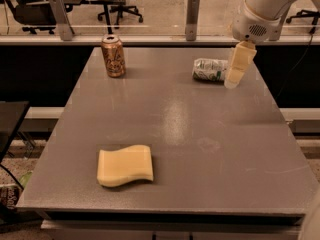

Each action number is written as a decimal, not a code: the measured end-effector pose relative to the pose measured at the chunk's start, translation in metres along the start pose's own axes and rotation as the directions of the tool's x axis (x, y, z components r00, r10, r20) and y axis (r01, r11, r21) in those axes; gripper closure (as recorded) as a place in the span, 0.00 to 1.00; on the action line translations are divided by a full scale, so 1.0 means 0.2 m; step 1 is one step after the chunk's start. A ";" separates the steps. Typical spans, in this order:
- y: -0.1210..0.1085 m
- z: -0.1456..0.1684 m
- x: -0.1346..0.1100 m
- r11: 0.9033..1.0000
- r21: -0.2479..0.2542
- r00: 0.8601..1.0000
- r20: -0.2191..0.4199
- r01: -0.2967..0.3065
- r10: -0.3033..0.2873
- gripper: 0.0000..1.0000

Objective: Place 7up can upright

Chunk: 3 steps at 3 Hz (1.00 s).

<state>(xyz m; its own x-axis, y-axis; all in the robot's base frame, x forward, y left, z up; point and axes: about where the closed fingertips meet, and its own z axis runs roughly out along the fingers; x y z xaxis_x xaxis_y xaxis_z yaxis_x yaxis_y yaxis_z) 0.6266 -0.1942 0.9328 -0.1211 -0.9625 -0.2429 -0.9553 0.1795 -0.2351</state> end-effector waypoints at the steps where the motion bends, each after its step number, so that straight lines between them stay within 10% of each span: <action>1: -0.09 0.14 -0.04 0.999 -0.023 1.000 -0.001 0.021 -0.021 0.00; 3: -0.19 0.37 -0.09 0.997 -0.065 0.998 -0.028 0.046 -0.048 0.00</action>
Offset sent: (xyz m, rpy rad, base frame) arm 0.0658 0.0245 -0.0553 -0.0376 0.0803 0.0661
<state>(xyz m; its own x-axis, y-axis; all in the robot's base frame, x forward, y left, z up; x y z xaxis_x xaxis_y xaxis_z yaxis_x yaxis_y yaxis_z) 0.6853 -0.1691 0.8772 -0.0823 -0.9753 -0.2051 -0.9753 0.1212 -0.1849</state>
